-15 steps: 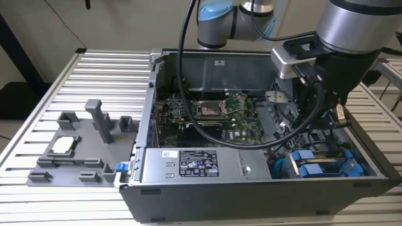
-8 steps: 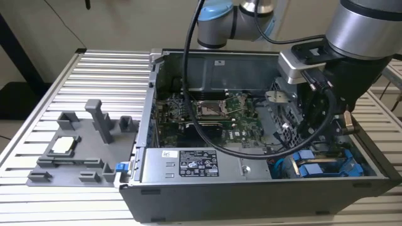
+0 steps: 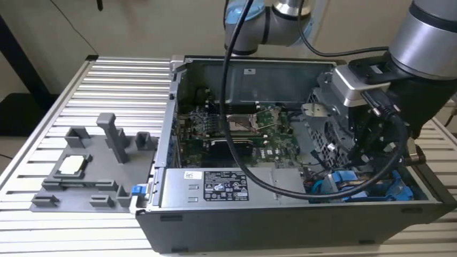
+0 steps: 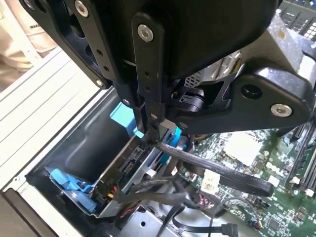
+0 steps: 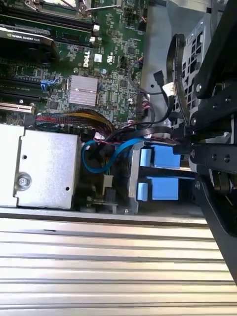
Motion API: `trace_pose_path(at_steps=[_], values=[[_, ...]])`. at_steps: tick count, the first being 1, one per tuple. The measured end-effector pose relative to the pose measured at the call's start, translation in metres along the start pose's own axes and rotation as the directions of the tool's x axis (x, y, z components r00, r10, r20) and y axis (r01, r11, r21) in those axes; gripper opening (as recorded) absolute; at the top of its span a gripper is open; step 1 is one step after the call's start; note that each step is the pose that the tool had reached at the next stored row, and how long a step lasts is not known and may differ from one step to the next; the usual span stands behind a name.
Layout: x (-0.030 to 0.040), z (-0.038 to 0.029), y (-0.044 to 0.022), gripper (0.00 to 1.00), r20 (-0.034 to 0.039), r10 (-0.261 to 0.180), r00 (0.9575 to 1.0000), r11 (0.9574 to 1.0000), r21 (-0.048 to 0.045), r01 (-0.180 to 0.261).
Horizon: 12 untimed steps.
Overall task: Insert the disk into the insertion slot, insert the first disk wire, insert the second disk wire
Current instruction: 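Insert the second disk wire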
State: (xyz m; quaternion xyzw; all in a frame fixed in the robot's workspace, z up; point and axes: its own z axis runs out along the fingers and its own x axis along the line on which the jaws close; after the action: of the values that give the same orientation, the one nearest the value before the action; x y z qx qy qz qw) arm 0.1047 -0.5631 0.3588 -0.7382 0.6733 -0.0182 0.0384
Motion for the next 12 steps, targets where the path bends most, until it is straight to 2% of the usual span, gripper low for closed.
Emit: trace_pose_path(at_steps=[5, 12], values=[[0.0068, 0.0013, -0.0091, 0.16, 0.0007, 0.000, 1.0000, 1.0000, -0.0089, 0.000], [0.0098, 0.0031, -0.0206, 0.16, 0.0057, 0.001, 1.0000, 0.9997, -0.0231, -0.001]])
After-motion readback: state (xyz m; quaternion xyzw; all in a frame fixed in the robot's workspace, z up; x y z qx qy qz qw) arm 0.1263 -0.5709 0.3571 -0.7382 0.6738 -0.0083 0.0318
